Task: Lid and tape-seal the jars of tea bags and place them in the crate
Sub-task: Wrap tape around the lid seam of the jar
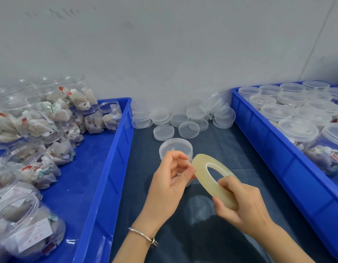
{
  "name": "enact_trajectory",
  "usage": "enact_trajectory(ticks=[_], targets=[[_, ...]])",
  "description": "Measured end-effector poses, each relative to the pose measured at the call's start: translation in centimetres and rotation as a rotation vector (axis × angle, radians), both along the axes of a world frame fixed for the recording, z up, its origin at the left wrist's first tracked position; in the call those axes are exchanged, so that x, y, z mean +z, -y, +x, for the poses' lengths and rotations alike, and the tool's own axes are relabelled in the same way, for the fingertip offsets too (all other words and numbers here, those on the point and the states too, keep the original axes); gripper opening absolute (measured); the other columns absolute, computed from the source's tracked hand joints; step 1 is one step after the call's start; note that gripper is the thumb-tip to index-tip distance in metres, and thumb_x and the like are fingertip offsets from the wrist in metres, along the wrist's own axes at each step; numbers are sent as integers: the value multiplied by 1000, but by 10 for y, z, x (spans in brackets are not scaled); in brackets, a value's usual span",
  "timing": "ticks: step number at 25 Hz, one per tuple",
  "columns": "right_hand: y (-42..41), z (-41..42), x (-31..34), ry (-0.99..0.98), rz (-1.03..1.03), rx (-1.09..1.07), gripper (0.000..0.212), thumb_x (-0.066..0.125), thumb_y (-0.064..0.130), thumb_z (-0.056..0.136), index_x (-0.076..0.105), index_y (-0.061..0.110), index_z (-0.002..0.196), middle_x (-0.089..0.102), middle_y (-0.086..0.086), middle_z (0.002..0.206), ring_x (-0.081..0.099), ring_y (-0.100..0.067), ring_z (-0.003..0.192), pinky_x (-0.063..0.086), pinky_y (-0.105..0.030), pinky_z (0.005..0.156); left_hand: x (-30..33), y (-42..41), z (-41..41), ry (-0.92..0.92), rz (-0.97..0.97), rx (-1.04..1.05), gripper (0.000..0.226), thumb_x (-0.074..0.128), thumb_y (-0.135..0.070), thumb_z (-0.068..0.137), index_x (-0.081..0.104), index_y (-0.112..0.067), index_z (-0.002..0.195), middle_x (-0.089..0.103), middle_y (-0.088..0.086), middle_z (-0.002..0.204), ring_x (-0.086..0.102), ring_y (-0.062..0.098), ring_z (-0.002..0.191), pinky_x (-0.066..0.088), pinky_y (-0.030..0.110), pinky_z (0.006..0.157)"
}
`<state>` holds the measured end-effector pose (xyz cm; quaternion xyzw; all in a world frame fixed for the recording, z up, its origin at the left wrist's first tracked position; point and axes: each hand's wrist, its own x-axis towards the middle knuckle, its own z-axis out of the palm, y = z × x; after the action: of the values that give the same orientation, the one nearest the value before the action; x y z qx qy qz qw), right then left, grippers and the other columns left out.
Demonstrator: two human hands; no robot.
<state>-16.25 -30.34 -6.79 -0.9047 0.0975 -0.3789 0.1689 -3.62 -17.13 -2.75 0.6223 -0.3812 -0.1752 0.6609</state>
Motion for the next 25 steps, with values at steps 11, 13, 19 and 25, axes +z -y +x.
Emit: enact_trajectory(ticks=[11, 13, 19, 25], targets=[[-5, -5, 2, -34, -43, 15, 30, 51, 36, 74, 60, 8, 69, 45, 7, 48, 39, -10, 38, 29, -18, 38, 1, -2, 2, 97, 163, 156, 12, 74, -8, 79, 74, -20, 79, 74, -10, 82, 70, 9, 80, 55, 23, 76], [-8, -7, 5, -47, -53, 34, 26, 49, 36, 73, 57, 11, 74, 43, 9, 47, 36, -9, 39, 25, -18, 40, 2, -2, 0, 129, 188, 192, 11, 74, -10, 79, 72, -20, 77, 73, -10, 80, 69, 7, 80, 54, 22, 76], [3, 3, 21, -156, -27, -139, 42, 33, 52, 89, 50, 25, 116, 64, 11, 74, 58, -19, 55, 45, -33, 42, 2, -14, -1, 368, 100, 322, 22, 71, 0, 80, 64, -20, 71, 65, -12, 76, 64, 4, 78, 47, 10, 68], [17, 24, 41, -372, -330, -263, 58, 17, 70, 88, 13, 53, 143, 48, 5, 56, 41, -16, 38, 19, -24, 34, -33, -14, 9, 128, 21, 421, 21, 66, 4, 84, 61, -14, 73, 64, -5, 88, 62, 1, 86, 46, 8, 72]])
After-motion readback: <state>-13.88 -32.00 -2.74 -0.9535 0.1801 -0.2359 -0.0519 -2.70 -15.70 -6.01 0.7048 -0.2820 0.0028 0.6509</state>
